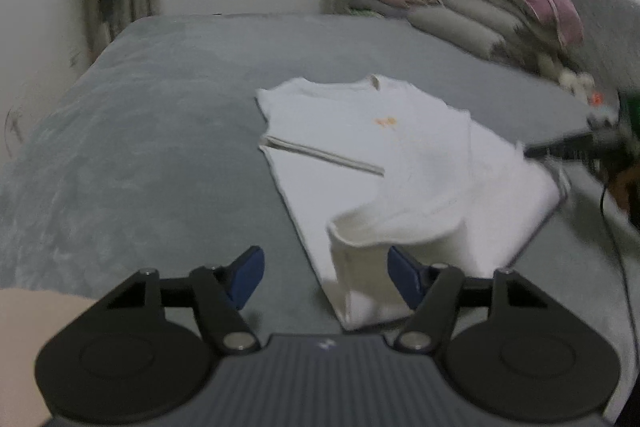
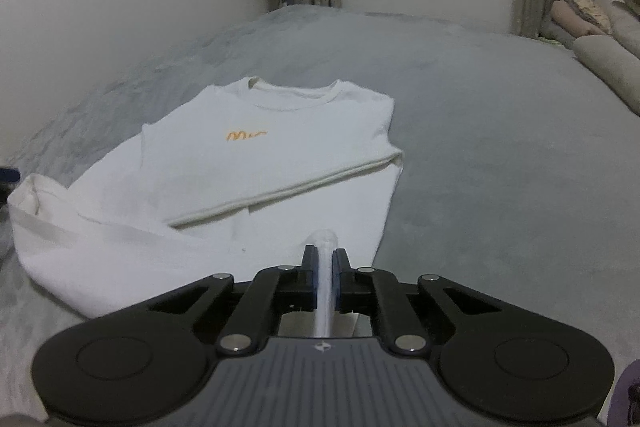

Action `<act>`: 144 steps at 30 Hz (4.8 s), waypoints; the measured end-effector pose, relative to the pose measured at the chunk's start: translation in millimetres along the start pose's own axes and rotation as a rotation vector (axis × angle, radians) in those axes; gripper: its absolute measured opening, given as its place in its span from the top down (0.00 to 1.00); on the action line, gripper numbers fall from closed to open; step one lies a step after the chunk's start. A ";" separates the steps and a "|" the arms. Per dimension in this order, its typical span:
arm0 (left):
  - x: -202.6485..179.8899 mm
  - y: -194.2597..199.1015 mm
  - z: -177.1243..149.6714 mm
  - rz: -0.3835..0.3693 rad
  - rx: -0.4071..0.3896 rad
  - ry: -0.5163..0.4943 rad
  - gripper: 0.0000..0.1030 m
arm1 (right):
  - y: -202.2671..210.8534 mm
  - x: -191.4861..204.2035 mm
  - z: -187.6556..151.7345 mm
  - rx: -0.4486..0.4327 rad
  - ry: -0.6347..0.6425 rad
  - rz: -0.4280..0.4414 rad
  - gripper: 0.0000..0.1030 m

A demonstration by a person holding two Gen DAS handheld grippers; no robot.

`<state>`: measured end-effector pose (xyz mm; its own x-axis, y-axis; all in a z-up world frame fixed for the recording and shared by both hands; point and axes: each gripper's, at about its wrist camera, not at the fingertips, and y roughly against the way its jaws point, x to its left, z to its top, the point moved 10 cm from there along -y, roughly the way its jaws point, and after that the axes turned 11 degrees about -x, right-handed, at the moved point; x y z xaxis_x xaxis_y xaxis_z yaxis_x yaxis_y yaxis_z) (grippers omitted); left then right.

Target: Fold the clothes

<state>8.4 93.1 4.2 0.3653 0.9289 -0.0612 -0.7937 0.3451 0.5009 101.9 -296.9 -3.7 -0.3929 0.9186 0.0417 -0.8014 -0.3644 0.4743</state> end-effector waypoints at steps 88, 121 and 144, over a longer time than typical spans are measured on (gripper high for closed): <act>12.4 -88.5 9.8 0.199 -0.056 0.009 0.93 | -17.2 -17.2 -10.3 0.006 -0.014 -0.126 0.96; 26.6 -91.9 8.5 0.208 0.056 0.228 0.87 | -55.1 133.4 0.9 -0.003 0.443 0.230 0.92; 25.5 -94.8 7.9 0.286 0.036 0.154 0.88 | -51.8 122.6 13.3 -0.096 0.416 0.041 0.78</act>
<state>96.8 83.0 -38.0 0.0500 0.9979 -0.0418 -0.8347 0.0647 0.5469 101.2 -163.3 -11.5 -0.5582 0.7703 -0.3084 -0.8119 -0.4304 0.3945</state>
